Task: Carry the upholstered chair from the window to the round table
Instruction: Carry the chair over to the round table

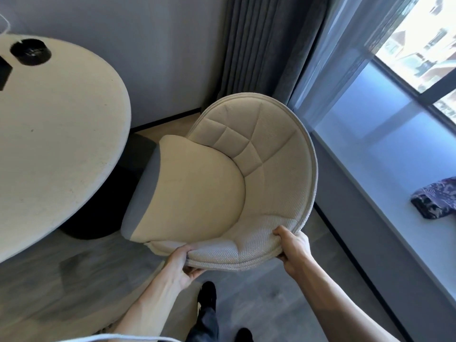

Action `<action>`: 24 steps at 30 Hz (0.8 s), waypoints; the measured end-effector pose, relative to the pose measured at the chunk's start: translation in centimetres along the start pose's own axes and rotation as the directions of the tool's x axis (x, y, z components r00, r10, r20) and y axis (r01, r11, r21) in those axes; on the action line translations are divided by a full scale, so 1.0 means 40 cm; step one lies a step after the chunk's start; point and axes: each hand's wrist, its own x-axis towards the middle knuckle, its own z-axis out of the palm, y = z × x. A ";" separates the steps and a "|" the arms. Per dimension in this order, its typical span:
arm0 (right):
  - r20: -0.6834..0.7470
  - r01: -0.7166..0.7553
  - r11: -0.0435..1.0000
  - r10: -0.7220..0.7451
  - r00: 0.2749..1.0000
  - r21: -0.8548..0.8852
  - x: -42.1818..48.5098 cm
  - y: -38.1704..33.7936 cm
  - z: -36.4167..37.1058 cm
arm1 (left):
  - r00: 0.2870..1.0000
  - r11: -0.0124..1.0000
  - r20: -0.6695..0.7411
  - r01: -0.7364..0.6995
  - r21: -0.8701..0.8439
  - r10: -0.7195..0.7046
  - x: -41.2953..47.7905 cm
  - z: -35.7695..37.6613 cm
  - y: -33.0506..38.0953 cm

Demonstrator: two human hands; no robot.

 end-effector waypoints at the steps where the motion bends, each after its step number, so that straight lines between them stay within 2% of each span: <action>1: -0.001 0.001 1.000 -0.001 1.000 0.005 -0.002 0.002 0.003 | 1.000 1.000 -0.003 -0.010 0.020 0.010 -0.001 -0.001 0.008; 6: -0.011 -0.011 0.998 0.011 1.000 0.068 -0.027 0.027 0.034 | 0.997 0.997 -0.069 -0.028 0.065 0.032 -0.014 -0.009 0.067; 13: -0.040 -0.031 0.995 0.035 0.999 0.093 -0.055 0.051 0.055 | 0.998 0.991 -0.051 -0.015 0.130 0.022 -0.017 -0.019 0.106; 24: -0.040 -0.037 0.994 0.041 0.998 0.104 -0.049 0.062 0.056 | 0.996 0.996 -0.087 -0.009 0.084 0.017 -0.035 -0.008 0.083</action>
